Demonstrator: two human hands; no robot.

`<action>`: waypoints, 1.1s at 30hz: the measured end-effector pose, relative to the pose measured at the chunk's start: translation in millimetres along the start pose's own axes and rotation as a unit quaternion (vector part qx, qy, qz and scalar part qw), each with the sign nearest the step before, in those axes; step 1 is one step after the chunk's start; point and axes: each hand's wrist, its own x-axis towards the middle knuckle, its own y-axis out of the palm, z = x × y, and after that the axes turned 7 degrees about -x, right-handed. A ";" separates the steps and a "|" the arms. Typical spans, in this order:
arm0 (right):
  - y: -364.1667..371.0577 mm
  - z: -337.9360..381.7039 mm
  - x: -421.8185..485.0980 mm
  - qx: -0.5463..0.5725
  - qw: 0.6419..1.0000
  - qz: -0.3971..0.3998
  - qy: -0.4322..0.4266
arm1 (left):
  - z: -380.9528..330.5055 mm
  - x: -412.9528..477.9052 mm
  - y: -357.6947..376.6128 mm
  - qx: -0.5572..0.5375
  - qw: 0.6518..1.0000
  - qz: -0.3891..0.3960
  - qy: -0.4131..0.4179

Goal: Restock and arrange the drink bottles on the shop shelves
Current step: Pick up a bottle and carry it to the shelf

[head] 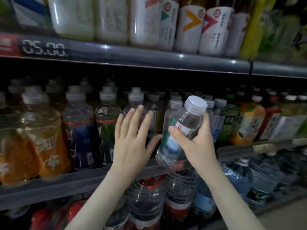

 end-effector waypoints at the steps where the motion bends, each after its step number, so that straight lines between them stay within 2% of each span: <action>1: -0.3 -5.7 2.9 0.001 1.000 -0.007 0.005 | 5.7 -3.4 6.8 0.034 0.999 -0.018 -0.023; 4: 1.5 -17.8 8.6 0.012 1.000 -0.017 0.015 | 17.0 -13.3 18.8 0.094 0.992 0.011 -0.079; 8: 2.6 -25.8 10.8 0.028 0.999 -0.021 0.033 | 8.2 -16.8 23.4 0.097 0.994 0.016 -0.055; 12: -11.0 -33.7 7.4 0.004 0.998 -0.044 0.050 | -16.9 -14.1 38.0 -0.019 0.999 0.023 0.038; 13: -17.0 -36.5 5.7 -0.002 0.997 -0.054 0.055 | -23.7 -13.9 44.1 -0.063 0.996 0.039 0.040; 16: -37.1 -45.2 1.7 -0.016 0.993 -0.080 0.080 | -43.1 -9.8 59.7 -0.175 0.977 0.103 -0.057; 22: -79.5 -62.4 -0.4 -0.043 0.983 -0.125 0.127 | -53.4 9.2 85.8 -0.202 0.937 0.156 -0.239; 26: -98.1 -72.4 0.2 -0.041 0.976 -0.156 0.144 | -50.5 11.0 91.7 -0.163 0.940 0.157 -0.254; 33: -100.3 -83.1 0.8 -0.045 0.974 -0.163 0.150 | -42.6 4.2 85.7 -0.119 0.956 0.109 -0.246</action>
